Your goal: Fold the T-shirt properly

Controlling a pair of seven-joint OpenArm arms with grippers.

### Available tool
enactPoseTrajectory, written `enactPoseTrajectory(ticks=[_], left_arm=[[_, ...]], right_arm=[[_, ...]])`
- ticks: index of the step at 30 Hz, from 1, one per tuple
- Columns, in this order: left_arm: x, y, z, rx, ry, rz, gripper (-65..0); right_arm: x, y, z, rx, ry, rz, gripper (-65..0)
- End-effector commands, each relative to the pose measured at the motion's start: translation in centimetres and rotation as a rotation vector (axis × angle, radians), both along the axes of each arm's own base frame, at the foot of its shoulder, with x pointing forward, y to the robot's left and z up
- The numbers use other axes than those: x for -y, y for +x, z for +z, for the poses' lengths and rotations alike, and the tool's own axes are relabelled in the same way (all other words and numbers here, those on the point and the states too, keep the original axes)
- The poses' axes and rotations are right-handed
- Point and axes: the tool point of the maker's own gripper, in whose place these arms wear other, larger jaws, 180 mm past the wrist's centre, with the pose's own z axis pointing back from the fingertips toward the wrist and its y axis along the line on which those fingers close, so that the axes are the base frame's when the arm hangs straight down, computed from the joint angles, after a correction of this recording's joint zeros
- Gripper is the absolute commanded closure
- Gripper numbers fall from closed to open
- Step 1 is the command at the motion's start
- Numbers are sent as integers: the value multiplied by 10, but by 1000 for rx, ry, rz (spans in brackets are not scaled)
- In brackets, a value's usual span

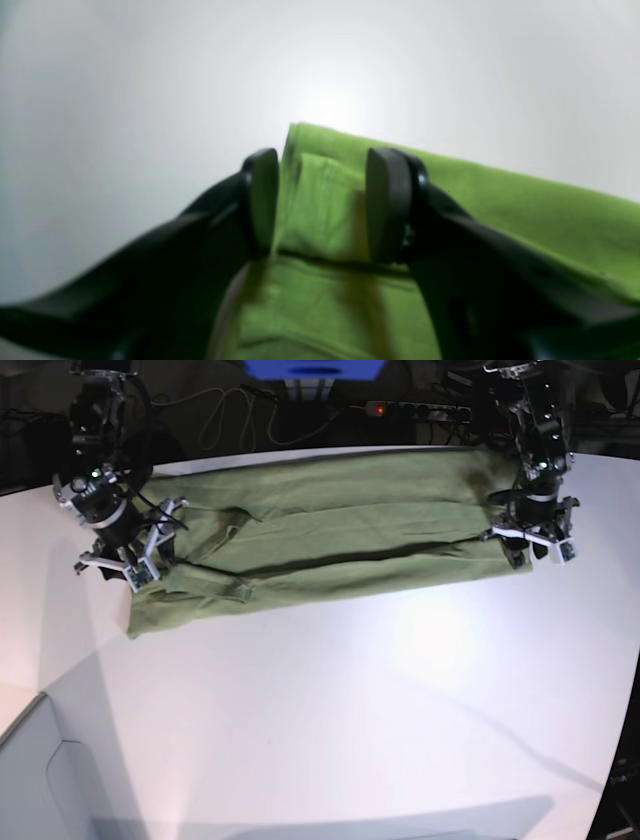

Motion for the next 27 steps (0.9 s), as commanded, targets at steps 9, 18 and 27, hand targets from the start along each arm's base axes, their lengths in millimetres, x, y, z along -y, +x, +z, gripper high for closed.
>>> enactPoseTrajectory(ticks=[9, 18, 27], left_arm=[[-3, 8, 12, 42, 19, -10, -67], [-1, 6, 18, 58, 20, -5, 0], [-2, 6, 24, 67, 31, -4, -128]], right_arm=[[0, 6, 11, 42, 4, 10, -283], [1, 5, 11, 40, -1, 11, -283], [0, -1, 6, 24, 3, 10, -283]])
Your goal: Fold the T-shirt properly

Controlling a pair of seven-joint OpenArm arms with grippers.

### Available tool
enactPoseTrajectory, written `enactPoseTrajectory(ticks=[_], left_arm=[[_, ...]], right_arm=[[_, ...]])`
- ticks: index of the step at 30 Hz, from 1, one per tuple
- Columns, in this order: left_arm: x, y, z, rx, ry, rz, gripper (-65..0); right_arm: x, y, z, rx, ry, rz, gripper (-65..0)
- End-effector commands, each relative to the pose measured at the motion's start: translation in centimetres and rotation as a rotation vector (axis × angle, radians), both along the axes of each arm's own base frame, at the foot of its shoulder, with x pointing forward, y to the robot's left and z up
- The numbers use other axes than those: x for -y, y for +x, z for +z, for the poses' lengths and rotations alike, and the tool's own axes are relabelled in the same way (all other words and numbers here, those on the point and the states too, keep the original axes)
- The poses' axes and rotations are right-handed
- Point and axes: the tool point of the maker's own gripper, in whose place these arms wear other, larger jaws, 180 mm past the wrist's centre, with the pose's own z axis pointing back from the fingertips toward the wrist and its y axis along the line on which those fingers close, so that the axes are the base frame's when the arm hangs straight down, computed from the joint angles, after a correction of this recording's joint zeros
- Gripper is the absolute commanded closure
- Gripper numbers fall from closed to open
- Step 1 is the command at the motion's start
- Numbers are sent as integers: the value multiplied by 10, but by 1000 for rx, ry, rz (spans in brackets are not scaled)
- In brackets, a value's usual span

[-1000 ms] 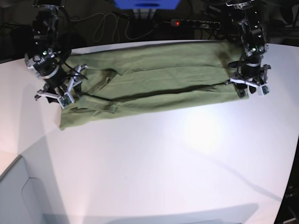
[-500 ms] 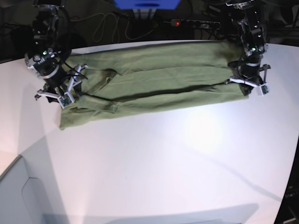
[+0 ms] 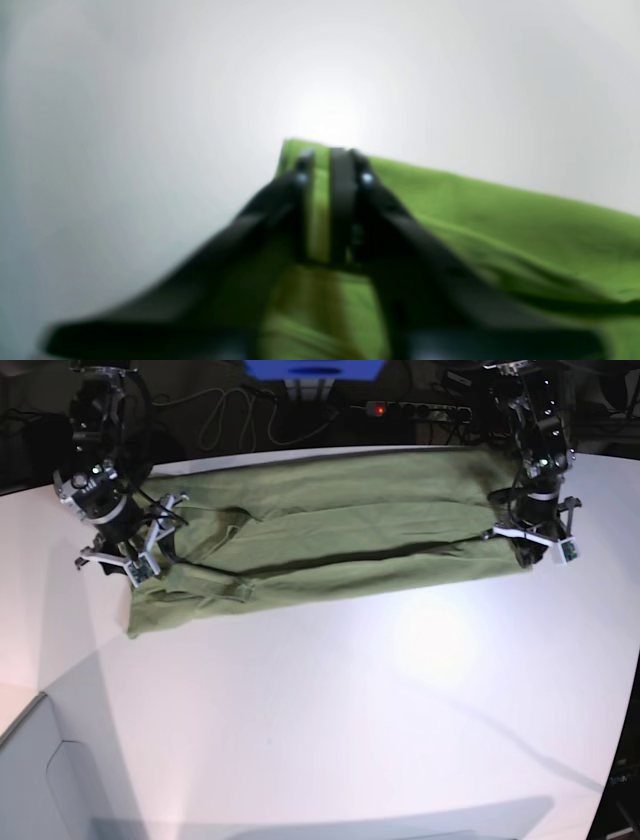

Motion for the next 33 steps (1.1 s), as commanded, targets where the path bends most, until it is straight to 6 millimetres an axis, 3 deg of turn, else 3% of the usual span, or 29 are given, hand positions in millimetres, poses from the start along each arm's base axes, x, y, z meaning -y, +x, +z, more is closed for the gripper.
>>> enactPoseTrajectory(ticks=[1, 3, 5, 9, 13, 22, 24, 30, 33], left_arm=[[-5, 6, 13, 45, 21, 2, -172], [-4, 7, 13, 47, 20, 1, -241], [-4, 7, 13, 48, 20, 1, -266], [-5, 10, 12, 50, 16, 5, -256], [-8, 6, -3, 14, 1, 19, -260], [-5, 8, -4, 14, -3, 9, -250], [-5, 8, -4, 16, -4, 7, -210], [-6, 9, -7, 13, -11, 17, 0], [-8, 8, -7, 14, -10, 23, 0]], right_arm=[[-1, 7, 11, 44, 5, 10, -283], [-1, 6, 11, 43, 5, 10, -283], [0, 6, 11, 43, 4, 11, -283], [0, 5, 11, 41, 2, 11, -283], [0, 5, 11, 41, 2, 11, -283], [0, 5, 11, 41, 4, 11, -283], [0, 5, 11, 41, 4, 11, -283], [1, 5, 11, 41, 1, 12, -283], [1, 6, 11, 43, -1, 12, -283]])
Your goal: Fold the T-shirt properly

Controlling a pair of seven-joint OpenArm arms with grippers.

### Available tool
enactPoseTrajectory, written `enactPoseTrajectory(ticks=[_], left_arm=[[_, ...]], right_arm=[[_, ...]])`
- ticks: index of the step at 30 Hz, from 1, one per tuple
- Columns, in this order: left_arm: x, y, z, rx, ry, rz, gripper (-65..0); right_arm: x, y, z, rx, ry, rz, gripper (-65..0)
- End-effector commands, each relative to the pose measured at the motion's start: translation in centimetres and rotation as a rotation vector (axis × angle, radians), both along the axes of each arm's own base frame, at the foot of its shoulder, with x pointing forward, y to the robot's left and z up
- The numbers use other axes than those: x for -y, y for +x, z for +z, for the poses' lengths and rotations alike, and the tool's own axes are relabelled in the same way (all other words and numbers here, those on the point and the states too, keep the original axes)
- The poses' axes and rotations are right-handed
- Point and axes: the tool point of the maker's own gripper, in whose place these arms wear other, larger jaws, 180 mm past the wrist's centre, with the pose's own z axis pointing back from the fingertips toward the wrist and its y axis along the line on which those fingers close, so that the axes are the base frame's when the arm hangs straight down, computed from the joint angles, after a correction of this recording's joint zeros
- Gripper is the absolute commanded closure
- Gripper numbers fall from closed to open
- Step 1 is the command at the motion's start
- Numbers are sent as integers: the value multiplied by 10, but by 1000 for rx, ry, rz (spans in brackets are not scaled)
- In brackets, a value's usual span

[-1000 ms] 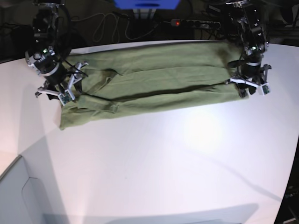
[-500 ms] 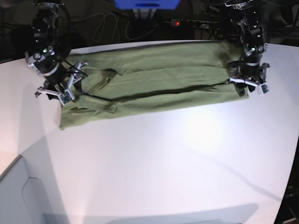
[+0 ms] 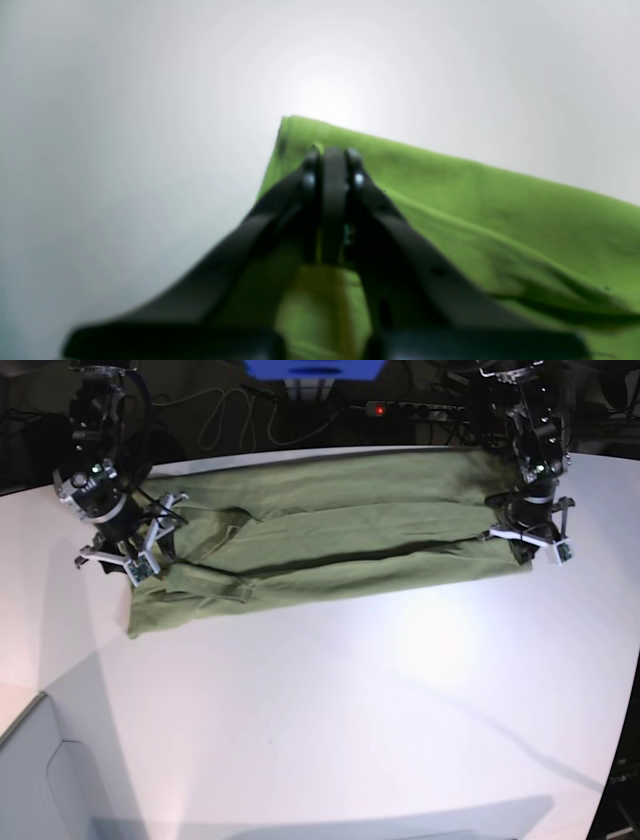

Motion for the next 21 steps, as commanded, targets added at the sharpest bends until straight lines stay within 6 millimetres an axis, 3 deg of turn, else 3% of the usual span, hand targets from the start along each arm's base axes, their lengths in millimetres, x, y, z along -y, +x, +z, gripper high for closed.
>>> enactPoseTrajectory(ticks=[1, 11, 21], left_arm=[[-5, 6, 14, 45, 25, 0, 0], [20, -3, 53, 130, 43, -34, 0], [18, -28, 33, 54, 40, -35, 0]], right_arm=[[0, 7, 12, 46, 2, 11, -283], [-1, 7, 12, 48, 7, 10, -283], [-5, 11, 26, 88, 4, 21, -283]])
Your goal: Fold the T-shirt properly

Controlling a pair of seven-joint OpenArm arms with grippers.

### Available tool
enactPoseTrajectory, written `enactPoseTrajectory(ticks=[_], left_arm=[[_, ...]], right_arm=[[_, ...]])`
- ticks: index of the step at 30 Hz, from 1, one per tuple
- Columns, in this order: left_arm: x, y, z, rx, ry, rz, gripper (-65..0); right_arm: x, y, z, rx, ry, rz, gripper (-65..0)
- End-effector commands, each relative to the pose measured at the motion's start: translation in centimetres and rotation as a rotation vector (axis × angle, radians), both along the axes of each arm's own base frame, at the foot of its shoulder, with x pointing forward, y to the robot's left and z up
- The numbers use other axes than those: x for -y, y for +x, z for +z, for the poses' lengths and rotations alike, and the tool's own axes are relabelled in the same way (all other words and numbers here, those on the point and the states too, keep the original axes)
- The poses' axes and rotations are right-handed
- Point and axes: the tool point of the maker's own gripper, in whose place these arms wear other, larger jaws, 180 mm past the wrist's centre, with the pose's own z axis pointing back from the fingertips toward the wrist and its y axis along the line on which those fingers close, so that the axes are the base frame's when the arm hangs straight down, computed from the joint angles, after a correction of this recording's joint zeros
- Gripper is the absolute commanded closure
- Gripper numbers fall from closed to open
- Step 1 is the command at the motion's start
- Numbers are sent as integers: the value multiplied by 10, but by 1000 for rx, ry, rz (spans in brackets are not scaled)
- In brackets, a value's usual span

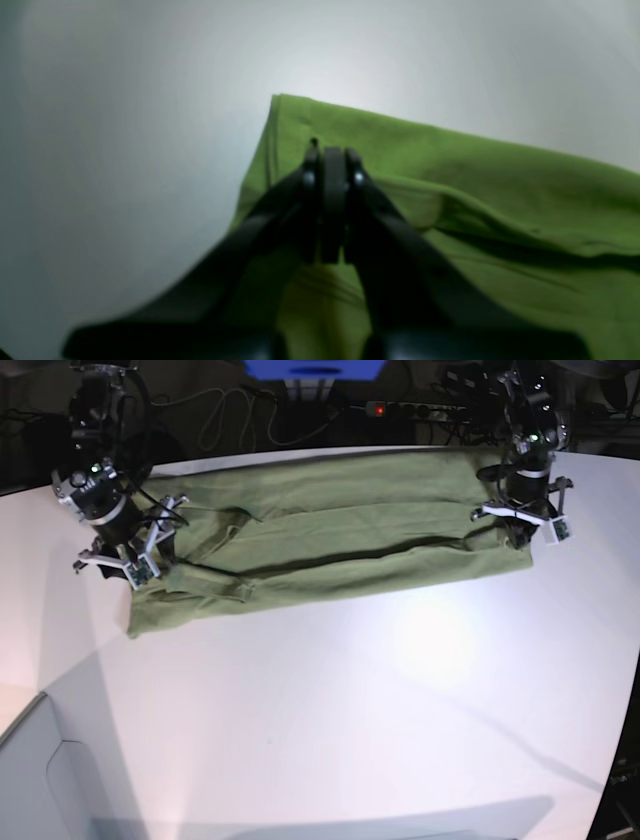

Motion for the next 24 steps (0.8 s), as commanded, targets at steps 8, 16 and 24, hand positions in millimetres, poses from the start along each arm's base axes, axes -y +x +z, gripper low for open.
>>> enactPoseTrajectory(ticks=[8, 16, 24], left_arm=[[-4, 1, 7, 26, 21, -4, 0], [-2, -6, 5, 8, 21, -10, 0], [-3, -12, 3, -6, 23, -9, -145]], right_arm=[[0, 7, 21, 52, -18, 10, -283], [0, 10, 23, 59, -18, 10, -283], [0, 11, 24, 63, -18, 11, -283]])
